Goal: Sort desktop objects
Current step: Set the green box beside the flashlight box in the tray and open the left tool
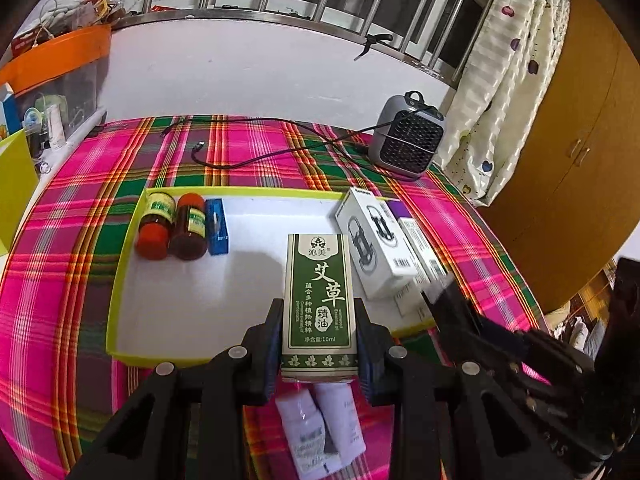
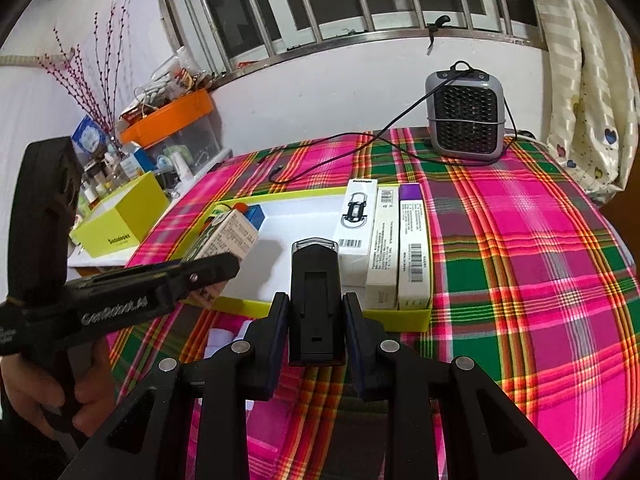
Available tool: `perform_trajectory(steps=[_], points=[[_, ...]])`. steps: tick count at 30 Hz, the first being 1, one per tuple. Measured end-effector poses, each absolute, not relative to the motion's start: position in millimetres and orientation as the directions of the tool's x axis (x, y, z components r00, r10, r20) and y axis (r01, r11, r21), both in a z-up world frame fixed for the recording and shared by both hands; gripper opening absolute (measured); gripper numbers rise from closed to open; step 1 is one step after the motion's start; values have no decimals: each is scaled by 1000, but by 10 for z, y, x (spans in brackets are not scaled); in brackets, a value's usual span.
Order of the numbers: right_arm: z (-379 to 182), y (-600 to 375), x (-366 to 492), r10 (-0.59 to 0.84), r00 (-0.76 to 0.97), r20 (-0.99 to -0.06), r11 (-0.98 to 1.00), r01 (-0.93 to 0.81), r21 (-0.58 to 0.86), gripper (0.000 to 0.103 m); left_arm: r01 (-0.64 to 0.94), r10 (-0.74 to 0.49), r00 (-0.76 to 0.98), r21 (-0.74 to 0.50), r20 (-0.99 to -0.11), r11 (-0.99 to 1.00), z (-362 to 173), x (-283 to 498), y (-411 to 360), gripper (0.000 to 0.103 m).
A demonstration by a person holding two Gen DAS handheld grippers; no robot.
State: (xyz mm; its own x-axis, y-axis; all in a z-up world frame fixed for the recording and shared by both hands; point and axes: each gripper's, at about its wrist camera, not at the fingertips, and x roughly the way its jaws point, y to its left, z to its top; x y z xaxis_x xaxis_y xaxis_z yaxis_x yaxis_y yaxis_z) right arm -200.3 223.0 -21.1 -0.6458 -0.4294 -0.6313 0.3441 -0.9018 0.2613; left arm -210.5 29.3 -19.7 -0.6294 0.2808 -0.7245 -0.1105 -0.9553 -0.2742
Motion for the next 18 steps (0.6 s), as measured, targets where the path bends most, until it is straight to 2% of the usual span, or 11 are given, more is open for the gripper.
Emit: perform_trajectory(steps=[13, 18], points=[[-194, 2386, -2127, -406, -666, -626, -914, 311, 261, 28, -47, 359, -549, -401, -755, -915, -373, -2817, 335, 32], [-197, 2393, -2151, -402, -669, -625, -915, 307, 260, 28, -16, 358, -532, -414, -767, -910, -473, -2972, 353, 32]])
